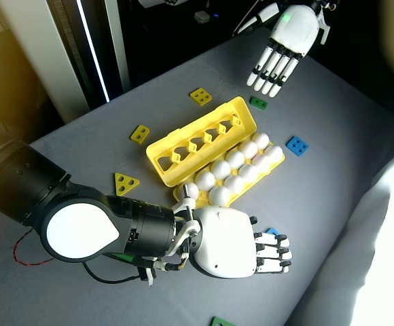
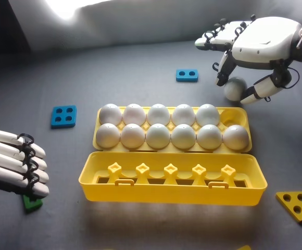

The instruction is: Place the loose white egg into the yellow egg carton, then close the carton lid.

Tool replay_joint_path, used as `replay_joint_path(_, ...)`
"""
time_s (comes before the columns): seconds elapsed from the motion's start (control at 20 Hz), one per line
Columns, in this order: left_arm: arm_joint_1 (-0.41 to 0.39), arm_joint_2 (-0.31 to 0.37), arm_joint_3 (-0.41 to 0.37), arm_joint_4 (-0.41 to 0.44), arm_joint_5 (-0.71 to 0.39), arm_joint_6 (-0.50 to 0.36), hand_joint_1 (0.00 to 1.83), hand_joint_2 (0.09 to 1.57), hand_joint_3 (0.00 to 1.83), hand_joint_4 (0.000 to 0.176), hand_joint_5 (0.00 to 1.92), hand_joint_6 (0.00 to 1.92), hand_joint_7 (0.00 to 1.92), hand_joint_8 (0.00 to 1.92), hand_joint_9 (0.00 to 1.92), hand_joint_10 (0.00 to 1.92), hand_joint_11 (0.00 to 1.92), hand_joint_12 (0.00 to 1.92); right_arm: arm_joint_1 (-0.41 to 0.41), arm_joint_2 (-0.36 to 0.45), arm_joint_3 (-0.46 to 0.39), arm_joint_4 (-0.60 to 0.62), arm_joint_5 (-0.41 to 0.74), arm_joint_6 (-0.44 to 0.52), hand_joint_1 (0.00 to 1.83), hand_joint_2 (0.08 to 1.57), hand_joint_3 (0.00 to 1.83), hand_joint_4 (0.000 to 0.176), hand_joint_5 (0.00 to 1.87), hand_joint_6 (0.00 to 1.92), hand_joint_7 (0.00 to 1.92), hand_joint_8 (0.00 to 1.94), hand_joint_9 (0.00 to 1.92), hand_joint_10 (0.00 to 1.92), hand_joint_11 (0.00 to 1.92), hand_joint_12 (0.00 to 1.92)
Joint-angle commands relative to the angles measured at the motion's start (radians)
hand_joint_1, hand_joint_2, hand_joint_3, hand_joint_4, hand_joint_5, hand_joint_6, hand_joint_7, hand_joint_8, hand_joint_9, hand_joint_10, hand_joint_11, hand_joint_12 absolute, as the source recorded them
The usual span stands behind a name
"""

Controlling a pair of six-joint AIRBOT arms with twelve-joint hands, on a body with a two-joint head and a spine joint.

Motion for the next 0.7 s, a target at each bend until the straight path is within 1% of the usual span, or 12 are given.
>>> replay_joint_path(0.0,-0.006,0.013,0.010,-0.058,-0.048,-0.003,0.00,1.05,0.00,0.000,0.24,0.00,0.24,0.00,0.16,0.00,0.00,0.29,-0.010,0.019,0.009,0.009,0.007,-0.011,1.13,0.97,0.00,0.000,0.98,0.00,0.00,0.00,0.00,0.00,0.00,0.37)
replay_joint_path(0.05,-0.006,0.013,0.010,-0.058,-0.048,-0.003,0.00,1.05,0.00,0.000,0.24,0.00,0.24,0.00,0.17,0.00,0.00,0.29,-0.011,0.019,0.009,0.009,0.007,-0.011,1.13,0.97,0.00,0.000,1.00,0.01,0.00,0.00,0.00,0.00,0.00,0.32)
replay_joint_path(0.1,-0.006,0.013,0.010,-0.058,-0.048,-0.003,0.00,1.05,0.00,0.000,0.24,0.00,0.24,0.00,0.17,0.00,0.00,0.29,-0.012,0.019,0.009,0.010,0.007,-0.012,1.13,0.97,0.00,0.000,1.00,0.01,0.00,0.00,0.00,0.00,0.00,0.32)
replay_joint_path(0.2,-0.006,0.013,0.010,-0.058,-0.048,-0.003,0.00,1.06,0.00,0.000,0.24,0.00,0.23,0.00,0.16,0.00,0.00,0.27,-0.015,0.021,0.009,0.011,0.007,-0.012,1.11,0.96,0.00,0.000,1.02,0.01,0.00,0.00,0.00,0.00,0.00,0.42)
replay_joint_path(0.3,-0.006,0.013,0.010,-0.058,-0.048,-0.003,0.00,1.06,0.00,0.000,0.24,0.00,0.23,0.00,0.15,0.00,0.00,0.27,-0.018,0.024,0.010,0.011,0.007,-0.015,1.09,0.98,0.00,0.000,1.00,0.00,0.00,0.00,0.00,0.00,0.00,0.40)
replay_joint_path(0.35,-0.006,0.013,0.010,-0.058,-0.048,-0.003,0.00,1.05,0.00,0.000,0.24,0.00,0.23,0.00,0.15,0.00,0.00,0.27,-0.019,0.024,0.012,0.011,0.007,-0.016,1.09,0.97,0.00,0.000,1.01,0.00,0.00,0.00,0.00,0.00,0.00,0.34)
replay_joint_path(0.65,-0.007,0.013,0.010,-0.058,-0.048,-0.003,0.00,1.05,0.00,0.000,0.24,0.00,0.23,0.00,0.16,0.00,0.00,0.28,-0.026,0.027,0.018,0.016,0.007,-0.016,1.13,0.97,0.00,0.000,1.04,0.01,0.00,0.00,0.00,0.00,0.00,0.36)
